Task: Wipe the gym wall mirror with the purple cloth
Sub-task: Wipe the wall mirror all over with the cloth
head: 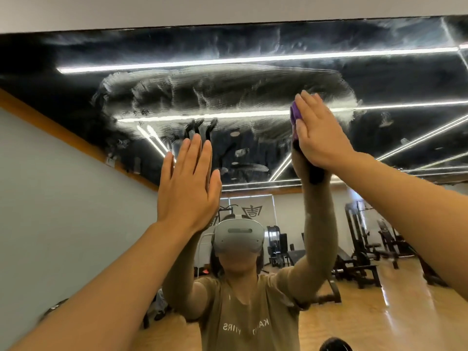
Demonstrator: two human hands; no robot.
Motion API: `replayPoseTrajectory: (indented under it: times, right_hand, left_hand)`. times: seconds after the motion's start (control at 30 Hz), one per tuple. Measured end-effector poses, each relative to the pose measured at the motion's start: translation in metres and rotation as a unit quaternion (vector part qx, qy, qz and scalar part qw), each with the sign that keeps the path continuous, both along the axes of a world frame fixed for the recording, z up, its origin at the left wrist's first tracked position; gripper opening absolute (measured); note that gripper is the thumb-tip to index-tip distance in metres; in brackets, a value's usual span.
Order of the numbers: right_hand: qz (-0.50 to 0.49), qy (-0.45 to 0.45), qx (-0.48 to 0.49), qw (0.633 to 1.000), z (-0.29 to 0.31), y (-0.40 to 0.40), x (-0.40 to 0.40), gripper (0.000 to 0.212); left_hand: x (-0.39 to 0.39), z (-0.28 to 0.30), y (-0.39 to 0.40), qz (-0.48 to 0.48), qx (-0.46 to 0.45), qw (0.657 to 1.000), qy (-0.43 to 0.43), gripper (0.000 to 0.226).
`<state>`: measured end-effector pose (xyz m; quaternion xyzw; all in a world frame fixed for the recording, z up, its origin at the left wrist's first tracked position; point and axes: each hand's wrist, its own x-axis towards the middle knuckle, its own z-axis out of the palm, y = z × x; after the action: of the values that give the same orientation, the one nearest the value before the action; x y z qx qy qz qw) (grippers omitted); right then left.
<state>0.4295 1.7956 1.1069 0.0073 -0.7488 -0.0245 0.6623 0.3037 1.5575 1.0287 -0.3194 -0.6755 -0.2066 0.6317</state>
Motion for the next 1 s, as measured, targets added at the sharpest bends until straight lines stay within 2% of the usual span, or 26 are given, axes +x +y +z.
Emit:
replayPoseTrajectory:
  times: [0.1, 0.3, 0.4, 0.53, 0.7, 0.77, 0.83, 1.0]
  right_hand:
    - [0.004, 0.006, -0.02, 1.0, 0.008, -0.008, -0.004, 0.054]
    - [0.037, -0.011, 0.011, 0.999, -0.118, -0.002, 0.001, 0.06]
    - [0.031, -0.027, 0.032, 0.999, -0.144, 0.001, 0.003, 0.056]
    - [0.023, -0.02, 0.048, 0.998, -0.108, 0.003, 0.002, 0.057]
    - [-0.014, 0.015, 0.002, 1.0, -0.012, 0.002, 0.0, 0.06]
    - [-0.015, 0.013, -0.013, 1.0, 0.003, -0.002, -0.001, 0.056]
    - [-0.013, 0.012, -0.009, 1.0, -0.015, -0.005, -0.001, 0.06]
    - [0.003, -0.022, 0.043, 0.999, -0.13, -0.006, -0.002, 0.06]
  left_hand:
    - [0.0, -0.001, -0.001, -0.008, 0.0, 1.0, 0.001, 0.074]
    - [-0.001, -0.004, -0.001, -0.018, -0.005, 1.0, 0.006, 0.071]
    - [0.0, -0.005, -0.001, -0.021, -0.005, 1.0, 0.008, 0.072]
    - [-0.002, -0.005, 0.0, -0.018, -0.003, 1.0, 0.015, 0.073]
    - [-0.006, -0.006, 0.001, -0.021, 0.003, 0.999, 0.032, 0.071]
    - [-0.006, -0.006, 0.0, -0.019, 0.006, 0.999, 0.036, 0.07]
    - [-0.006, -0.006, 0.0, -0.018, 0.005, 0.999, 0.037, 0.071]
    - [-0.005, -0.007, 0.002, -0.019, 0.009, 0.999, 0.039, 0.071]
